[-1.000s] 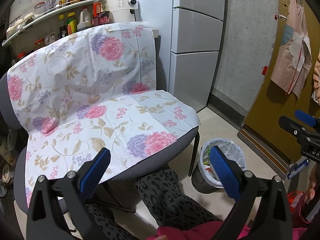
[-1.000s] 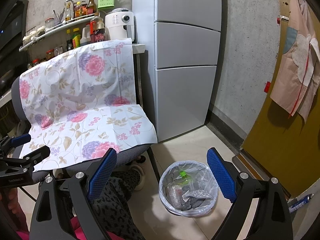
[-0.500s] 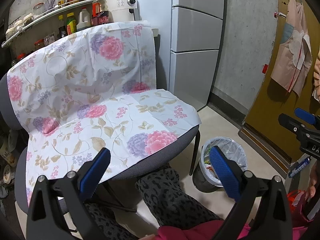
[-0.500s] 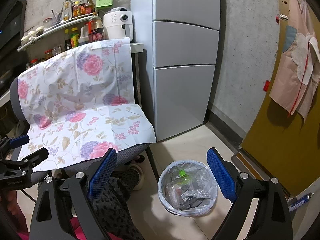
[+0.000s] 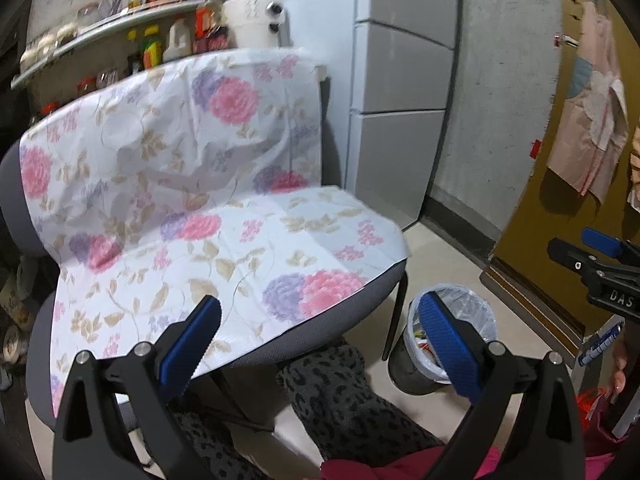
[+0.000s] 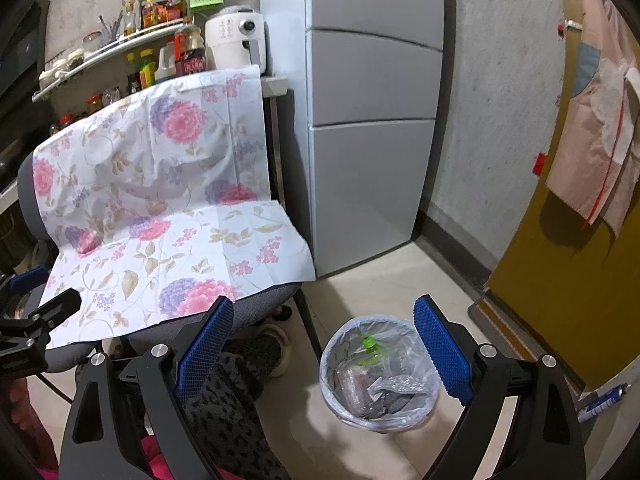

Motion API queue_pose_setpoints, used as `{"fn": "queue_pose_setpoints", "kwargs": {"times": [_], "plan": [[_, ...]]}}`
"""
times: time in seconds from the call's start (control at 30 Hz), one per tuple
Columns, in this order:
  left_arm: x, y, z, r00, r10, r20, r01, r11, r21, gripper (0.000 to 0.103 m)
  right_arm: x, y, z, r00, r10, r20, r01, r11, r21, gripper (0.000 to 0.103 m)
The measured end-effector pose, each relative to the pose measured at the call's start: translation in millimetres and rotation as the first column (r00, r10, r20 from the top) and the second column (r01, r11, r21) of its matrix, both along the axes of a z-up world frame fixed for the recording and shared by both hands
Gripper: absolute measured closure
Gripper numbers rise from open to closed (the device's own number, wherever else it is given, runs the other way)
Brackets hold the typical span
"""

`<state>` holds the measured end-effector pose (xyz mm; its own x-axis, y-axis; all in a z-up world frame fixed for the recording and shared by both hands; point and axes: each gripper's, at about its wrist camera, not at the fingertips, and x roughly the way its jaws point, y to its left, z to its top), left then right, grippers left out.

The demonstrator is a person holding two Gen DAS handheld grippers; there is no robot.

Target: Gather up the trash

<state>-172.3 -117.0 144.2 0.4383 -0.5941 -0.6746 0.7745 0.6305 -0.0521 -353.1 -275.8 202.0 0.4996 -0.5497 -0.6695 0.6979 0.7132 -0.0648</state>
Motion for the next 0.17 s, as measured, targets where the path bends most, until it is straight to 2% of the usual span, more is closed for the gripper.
{"fn": "queue_pose_setpoints", "kwargs": {"times": [0.17], "plan": [[40, 9, -33, 0.993, 0.090, -0.079, -0.087, 0.995, 0.041, 0.007, 35, -10, -23, 0.998, 0.062, -0.033, -0.060, 0.997, 0.053, 0.012]]}}
